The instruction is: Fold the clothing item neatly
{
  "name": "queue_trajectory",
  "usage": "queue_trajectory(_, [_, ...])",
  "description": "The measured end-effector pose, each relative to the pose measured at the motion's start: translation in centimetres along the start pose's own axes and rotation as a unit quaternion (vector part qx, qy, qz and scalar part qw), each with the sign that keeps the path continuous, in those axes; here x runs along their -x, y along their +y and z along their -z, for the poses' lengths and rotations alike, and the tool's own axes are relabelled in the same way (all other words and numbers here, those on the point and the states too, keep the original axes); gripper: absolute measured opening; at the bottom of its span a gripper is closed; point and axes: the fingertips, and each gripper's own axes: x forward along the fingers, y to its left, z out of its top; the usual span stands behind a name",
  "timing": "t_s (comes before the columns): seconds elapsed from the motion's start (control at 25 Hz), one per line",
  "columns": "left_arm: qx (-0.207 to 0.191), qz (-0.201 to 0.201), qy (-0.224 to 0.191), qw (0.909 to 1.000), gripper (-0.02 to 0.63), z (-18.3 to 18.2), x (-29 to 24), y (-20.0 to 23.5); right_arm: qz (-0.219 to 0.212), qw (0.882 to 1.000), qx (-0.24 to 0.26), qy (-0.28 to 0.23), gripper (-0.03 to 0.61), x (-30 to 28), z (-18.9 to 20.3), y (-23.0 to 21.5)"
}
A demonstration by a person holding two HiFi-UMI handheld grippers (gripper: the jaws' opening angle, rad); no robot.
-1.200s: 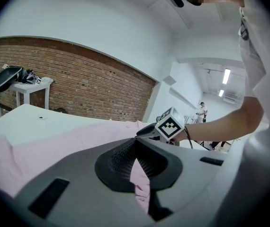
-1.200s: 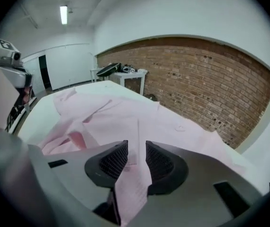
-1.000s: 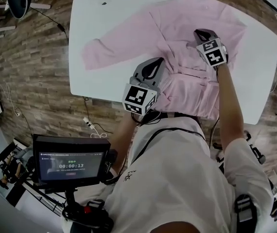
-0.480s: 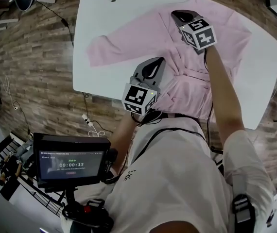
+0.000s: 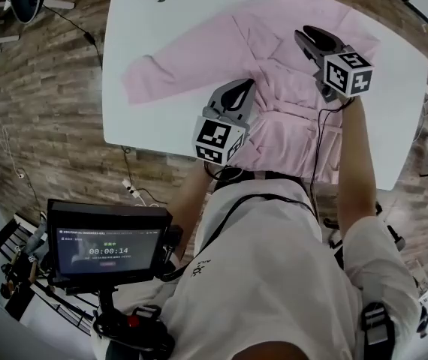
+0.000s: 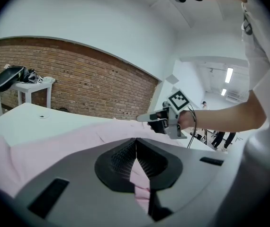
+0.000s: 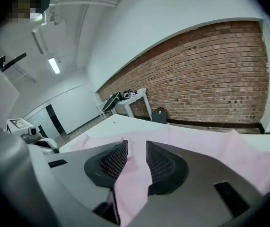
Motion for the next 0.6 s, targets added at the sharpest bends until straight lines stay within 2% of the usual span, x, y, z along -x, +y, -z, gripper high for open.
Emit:
queue_trajectory(0.12, [-0.023,0.019,0.008,0.9995,0.003,0.0,-3.2,-1.5,0.042,0.999,-0.009,0.007,0.121,4.4,3.4,-2.6])
queue_trajectory(0.28, [-0.057,0.025,0.018,0.9979,0.003,0.3,-8.1,-3.1,0.118,0.989,0.055,0.070,0.121,8.5,8.8,-5.8])
queue_trajectory(0.36, [-0.067,0.020,0.029,0.9972,0.003,0.9,-10.3,-3.4,0.132,0.985,0.071,0.091,0.121,10.1,10.7,-6.6])
queue_trajectory(0.44, [-0.060,0.007,0.039,0.9974,0.003,1.6,-12.1,-3.0,0.139,0.982,0.069,0.108,0.121,11.4,12.7,-7.3])
queue_trajectory(0.6, [-0.037,-0.031,0.066,0.9966,0.003,2.6,-14.3,-1.7,0.188,0.968,0.077,0.149,0.120,14.3,16.6,-10.2])
